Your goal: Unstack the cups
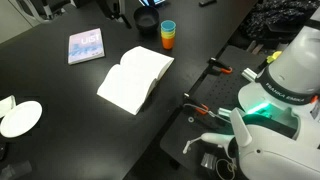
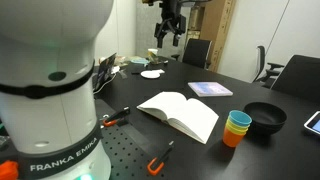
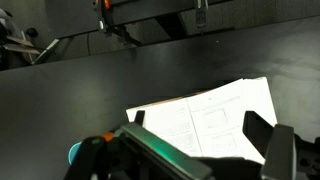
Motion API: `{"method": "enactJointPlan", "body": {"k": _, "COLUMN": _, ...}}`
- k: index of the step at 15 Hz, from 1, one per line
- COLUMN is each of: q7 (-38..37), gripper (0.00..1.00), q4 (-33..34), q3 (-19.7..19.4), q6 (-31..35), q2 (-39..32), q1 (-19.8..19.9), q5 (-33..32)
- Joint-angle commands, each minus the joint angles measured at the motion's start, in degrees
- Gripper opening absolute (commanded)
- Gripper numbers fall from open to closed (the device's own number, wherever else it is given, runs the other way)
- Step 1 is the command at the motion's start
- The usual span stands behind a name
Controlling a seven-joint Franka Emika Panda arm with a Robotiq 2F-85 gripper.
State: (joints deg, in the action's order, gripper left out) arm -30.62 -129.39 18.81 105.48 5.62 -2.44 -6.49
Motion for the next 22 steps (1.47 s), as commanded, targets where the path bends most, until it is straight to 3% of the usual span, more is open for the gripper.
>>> {"method": "enactJointPlan", "body": {"k": 1, "q7": -0.2, "gripper": 1.00, "q4": 0.2, "q3": -2.5, "q6": -0.1, "q2": -0.1, "q1": -2.6, "q5": -0.2}}
{"method": "enactJointPlan", "body": {"k": 10, "q7": -1.0, "gripper": 1.00, "q4": 0.0, "q3": -3.5, "q6": 1.2, "q2": -1.1, "q1": -2.0, "q5": 1.0}}
{"method": "enactJointPlan", "body": {"k": 13, "q7": -3.7, "gripper": 1.00, "q4": -4.3, "q3": -7.6, "q6": 8.8, "q2": -2.3, "q1": -0.4, "q5": 0.7}}
{"method": "enactJointPlan", "body": {"k": 17, "q7": -8.1, "gripper": 1.00, "q4": -10.2, "q3": -14.3, "q6": 24.3, "q2": -5.7, "q1": 2.7, "q5": -1.6}}
{"method": "enactJointPlan", "body": {"k": 22, "q7": -14.7, "gripper": 1.00, "q4": -8.1, "q3": -22.6, "q6": 37.6, "q2": -15.5, "q1": 5.7, "q5": -8.4}}
